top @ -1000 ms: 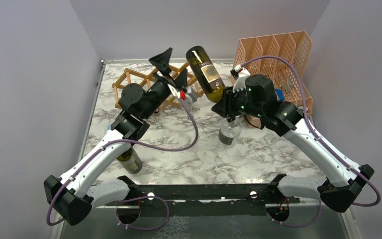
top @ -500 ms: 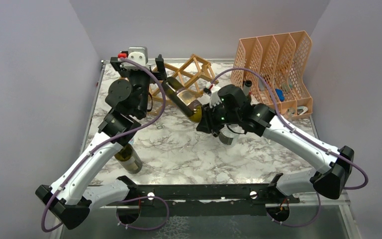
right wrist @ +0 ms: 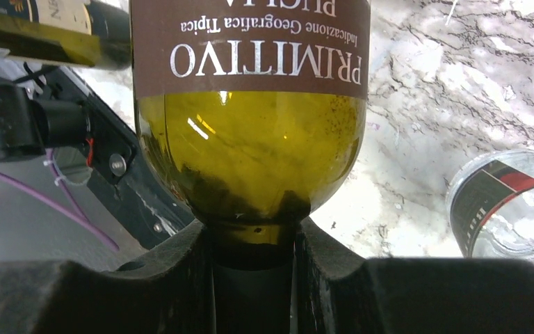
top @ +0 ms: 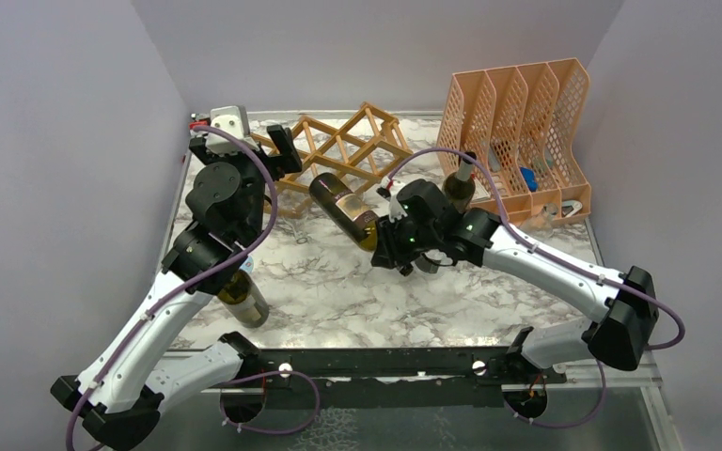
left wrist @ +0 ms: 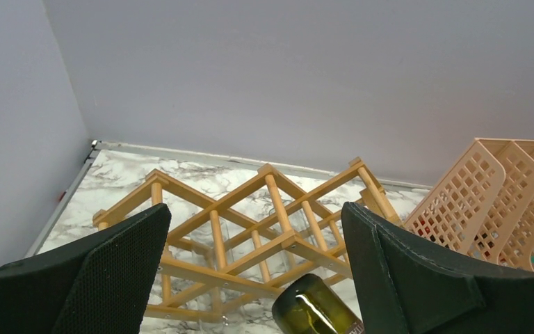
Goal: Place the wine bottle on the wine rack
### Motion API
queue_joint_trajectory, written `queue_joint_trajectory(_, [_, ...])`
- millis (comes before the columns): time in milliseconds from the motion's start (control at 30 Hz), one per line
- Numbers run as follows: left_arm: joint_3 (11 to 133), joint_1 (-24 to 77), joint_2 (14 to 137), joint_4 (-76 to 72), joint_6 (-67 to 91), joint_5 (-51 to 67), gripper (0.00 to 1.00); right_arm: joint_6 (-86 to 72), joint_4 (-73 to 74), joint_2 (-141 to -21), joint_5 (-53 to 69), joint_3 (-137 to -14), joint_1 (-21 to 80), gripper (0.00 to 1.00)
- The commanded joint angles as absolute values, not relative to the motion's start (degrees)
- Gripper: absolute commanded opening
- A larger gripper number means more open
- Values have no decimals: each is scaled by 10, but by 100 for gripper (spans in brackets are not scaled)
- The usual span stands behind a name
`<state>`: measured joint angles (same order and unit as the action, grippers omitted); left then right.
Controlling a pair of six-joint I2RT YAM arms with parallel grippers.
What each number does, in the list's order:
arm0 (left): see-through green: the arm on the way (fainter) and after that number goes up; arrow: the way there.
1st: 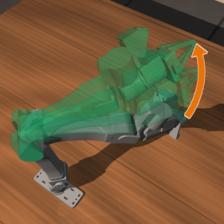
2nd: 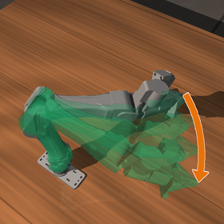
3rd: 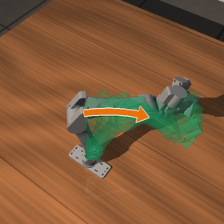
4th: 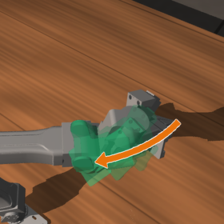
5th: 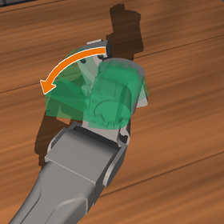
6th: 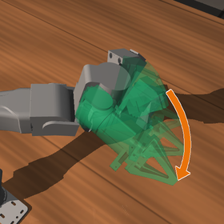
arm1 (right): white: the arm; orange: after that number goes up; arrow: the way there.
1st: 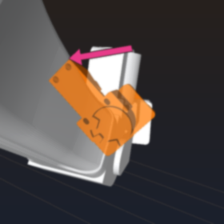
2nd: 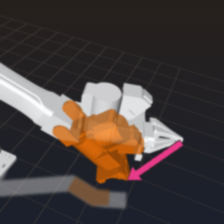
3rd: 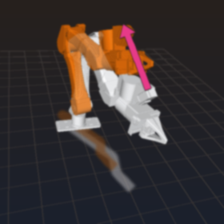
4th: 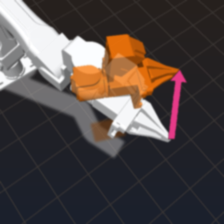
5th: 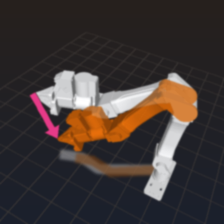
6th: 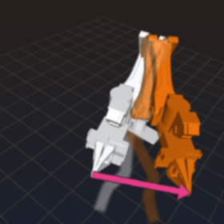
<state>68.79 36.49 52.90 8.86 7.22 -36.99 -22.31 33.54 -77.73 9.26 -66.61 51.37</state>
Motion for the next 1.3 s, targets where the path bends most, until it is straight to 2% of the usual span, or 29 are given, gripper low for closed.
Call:
queue_joint_trajectory(0, [682,367,528,113,86,-394,99,-266,215,-782,75,-677,518,1])
queue_joint_trajectory(533, [693,366,551,140,4,-348,99,-295,172,-840,62,-699,519,1])
queue_joint_trajectory(633, [691,366,548,142,14,-350,99,-310,156,-843,61,-698,519,1])
queue_joint_trajectory(867, [650,366,492,101,44,-248,99,-342,144,-867,38,-712,519,1])
queue_joint_trajectory(1267, [672,366,486,148,59,-216,99,-403,63,-920,8,-714,519,1])
